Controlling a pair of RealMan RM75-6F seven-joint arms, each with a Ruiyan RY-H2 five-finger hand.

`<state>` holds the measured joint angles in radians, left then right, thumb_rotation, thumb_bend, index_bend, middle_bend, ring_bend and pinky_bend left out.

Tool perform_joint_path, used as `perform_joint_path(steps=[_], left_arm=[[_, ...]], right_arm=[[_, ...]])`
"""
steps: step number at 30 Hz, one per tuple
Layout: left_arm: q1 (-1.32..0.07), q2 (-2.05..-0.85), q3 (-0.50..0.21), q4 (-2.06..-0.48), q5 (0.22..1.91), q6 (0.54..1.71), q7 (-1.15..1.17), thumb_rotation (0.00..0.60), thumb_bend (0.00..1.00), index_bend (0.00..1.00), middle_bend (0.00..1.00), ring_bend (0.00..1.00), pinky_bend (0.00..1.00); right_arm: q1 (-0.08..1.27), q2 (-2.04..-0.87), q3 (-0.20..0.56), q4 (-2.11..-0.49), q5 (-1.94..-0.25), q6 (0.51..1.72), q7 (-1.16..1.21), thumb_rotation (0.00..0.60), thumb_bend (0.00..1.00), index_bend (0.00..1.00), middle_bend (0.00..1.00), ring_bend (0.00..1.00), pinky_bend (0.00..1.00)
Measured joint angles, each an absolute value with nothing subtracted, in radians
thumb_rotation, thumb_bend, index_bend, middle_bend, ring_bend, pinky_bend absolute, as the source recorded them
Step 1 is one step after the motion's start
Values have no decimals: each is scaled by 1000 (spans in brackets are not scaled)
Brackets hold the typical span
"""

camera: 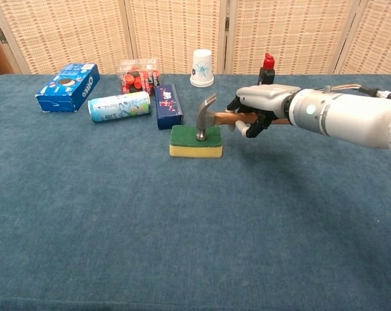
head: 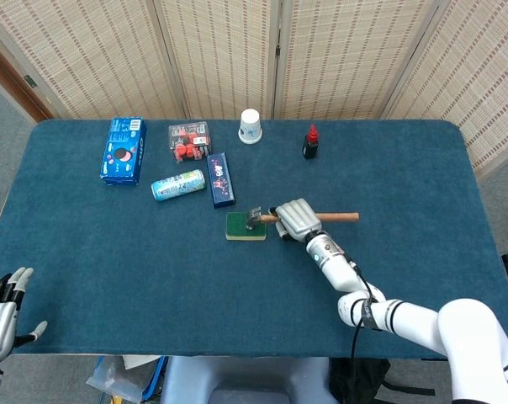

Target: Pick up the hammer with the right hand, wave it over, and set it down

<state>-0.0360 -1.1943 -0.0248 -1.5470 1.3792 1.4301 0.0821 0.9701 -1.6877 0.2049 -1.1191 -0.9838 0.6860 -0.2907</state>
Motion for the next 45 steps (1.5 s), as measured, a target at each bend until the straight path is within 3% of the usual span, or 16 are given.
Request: perform_joint_path(steps=[16, 24, 27, 31, 35, 39, 45], left_arm=[[-40, -1191, -29, -1558, 1392, 1435, 84, 600, 198, 0, 0, 20, 0], [-45, -1191, -26, -1578, 1408, 1437, 99, 600, 198, 0, 0, 20, 0], [-44, -1189, -24, -1588, 1410, 1441, 103, 600, 198, 0, 0, 20, 0], [-40, -1185, -22, -1592, 1408, 1443, 107, 600, 197, 0, 0, 20, 0], [-38, -1183, -22, -1593, 1407, 1445, 106, 600, 197, 0, 0, 20, 0], [-37, -1183, -22, -1593, 1409, 1449, 104, 600, 198, 0, 0, 20, 0], [-39, -1182, -27, -1590, 1408, 1450, 101, 600, 198, 0, 0, 20, 0]], right_arm=[[850, -1504, 221, -1311, -1093, 835, -146, 600, 796, 632, 797, 804, 818], [797, -1483, 185, -1260, -1096, 831, -97, 600, 779, 632, 745, 756, 813], [789, -1501, 180, -1212, -1099, 823, -73, 600, 755, 629, 714, 723, 768], [781, -1536, 174, -1138, -1117, 815, -28, 600, 606, 522, 597, 596, 629], [773, -1569, 164, -1069, -1148, 798, 32, 600, 368, 254, 346, 328, 420], [770, -1585, 159, -1042, -1188, 785, 89, 600, 207, 22, 108, 137, 252], [750, -1566, 164, -1069, -1250, 846, 161, 600, 166, 0, 63, 100, 218]])
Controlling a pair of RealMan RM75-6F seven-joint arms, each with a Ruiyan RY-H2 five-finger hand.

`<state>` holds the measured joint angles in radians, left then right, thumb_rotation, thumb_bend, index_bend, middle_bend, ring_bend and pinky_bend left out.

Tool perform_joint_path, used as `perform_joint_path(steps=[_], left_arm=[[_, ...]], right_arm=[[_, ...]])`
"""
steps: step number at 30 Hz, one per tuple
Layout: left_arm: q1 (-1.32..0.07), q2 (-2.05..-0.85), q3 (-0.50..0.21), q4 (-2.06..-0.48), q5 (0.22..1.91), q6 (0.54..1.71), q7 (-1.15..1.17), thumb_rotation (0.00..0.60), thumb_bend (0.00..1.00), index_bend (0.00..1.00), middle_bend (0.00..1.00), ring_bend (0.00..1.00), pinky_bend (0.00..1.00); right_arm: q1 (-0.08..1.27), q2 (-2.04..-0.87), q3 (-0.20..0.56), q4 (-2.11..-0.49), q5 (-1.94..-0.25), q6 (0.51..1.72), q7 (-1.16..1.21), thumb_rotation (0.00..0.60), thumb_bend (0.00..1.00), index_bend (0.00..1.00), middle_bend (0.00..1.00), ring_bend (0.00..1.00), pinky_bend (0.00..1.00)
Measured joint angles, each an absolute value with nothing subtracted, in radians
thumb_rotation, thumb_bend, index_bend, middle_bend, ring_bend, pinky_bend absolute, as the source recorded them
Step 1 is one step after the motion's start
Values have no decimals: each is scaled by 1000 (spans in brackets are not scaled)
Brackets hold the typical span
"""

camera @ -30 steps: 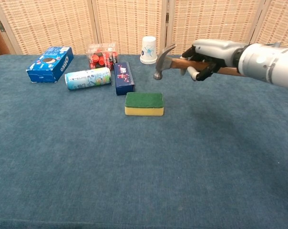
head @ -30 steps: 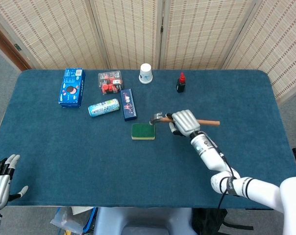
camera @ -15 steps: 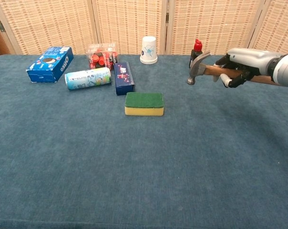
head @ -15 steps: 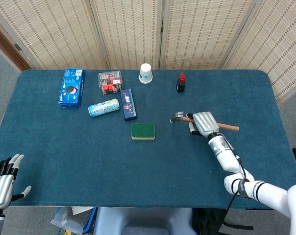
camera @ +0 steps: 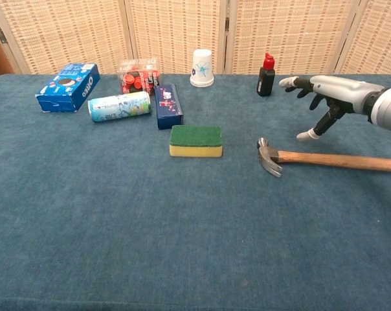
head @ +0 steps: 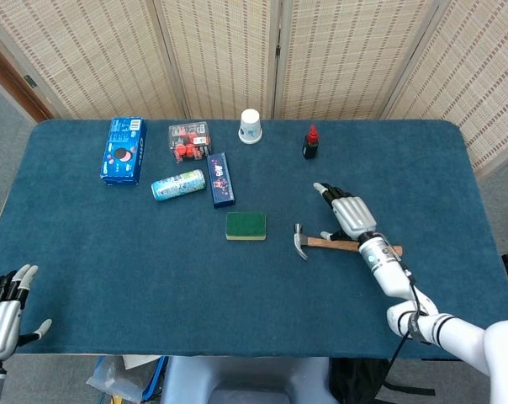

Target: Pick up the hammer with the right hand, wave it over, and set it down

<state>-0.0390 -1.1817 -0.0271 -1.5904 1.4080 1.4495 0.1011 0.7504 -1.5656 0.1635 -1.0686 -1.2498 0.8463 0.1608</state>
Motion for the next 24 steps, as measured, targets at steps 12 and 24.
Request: perform_joint_path(steps=[12, 24], left_arm=[[-60, -1169, -48, -1578, 1408, 1441, 90, 600, 197, 0, 0, 20, 0], [-80, -1167, -64, -1608, 1429, 1455, 106, 600, 198, 0, 0, 20, 0]], right_arm=[[564, -1325, 125, -1350, -1319, 1111, 112, 600, 364, 102, 268, 190, 248], [273, -1134, 20, -1533, -1397, 1444, 23, 600, 421, 307, 388, 325, 338]])
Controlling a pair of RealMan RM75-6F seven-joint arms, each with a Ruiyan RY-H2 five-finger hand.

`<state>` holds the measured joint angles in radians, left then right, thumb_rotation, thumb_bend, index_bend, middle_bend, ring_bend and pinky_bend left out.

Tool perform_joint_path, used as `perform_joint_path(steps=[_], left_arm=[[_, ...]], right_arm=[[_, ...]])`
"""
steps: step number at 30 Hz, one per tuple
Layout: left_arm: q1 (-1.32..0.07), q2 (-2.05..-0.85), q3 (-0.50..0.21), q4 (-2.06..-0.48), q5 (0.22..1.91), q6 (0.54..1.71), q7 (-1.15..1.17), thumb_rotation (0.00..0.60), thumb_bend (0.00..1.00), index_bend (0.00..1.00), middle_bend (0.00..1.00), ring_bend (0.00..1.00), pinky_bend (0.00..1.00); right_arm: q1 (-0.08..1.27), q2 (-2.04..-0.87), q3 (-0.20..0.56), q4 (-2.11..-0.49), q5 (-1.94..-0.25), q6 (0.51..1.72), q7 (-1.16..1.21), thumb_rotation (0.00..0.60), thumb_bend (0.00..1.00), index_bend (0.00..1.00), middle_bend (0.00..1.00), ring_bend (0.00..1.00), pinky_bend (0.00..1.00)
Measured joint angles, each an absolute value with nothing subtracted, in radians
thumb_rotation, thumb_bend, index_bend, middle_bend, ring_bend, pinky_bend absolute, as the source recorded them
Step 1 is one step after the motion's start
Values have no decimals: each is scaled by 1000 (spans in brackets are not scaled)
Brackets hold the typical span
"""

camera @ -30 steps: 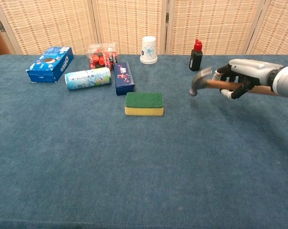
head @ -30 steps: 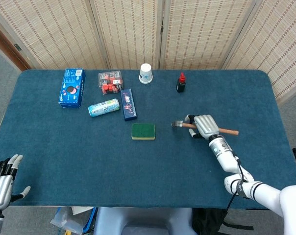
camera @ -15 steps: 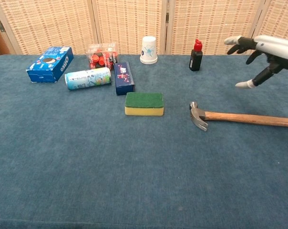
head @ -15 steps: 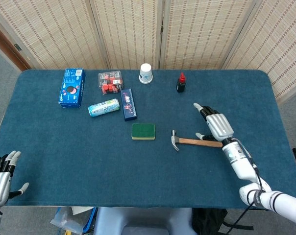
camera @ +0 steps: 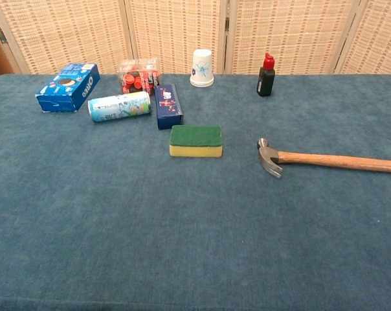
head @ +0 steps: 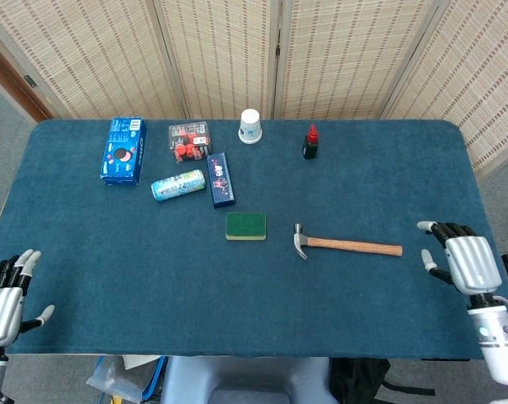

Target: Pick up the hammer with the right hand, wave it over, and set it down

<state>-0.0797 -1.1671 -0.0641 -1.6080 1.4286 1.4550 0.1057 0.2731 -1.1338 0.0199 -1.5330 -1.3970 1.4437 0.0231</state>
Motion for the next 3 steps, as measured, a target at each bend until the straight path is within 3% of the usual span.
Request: perform_joint_path(steps=[3], left_arm=[[-81, -1167, -69, -1622, 1435, 1467, 110, 600, 197, 0, 0, 20, 0]], right_arm=[[214, -1119, 0, -1540, -1419, 1507, 37, 600, 420, 317, 393, 328, 338]])
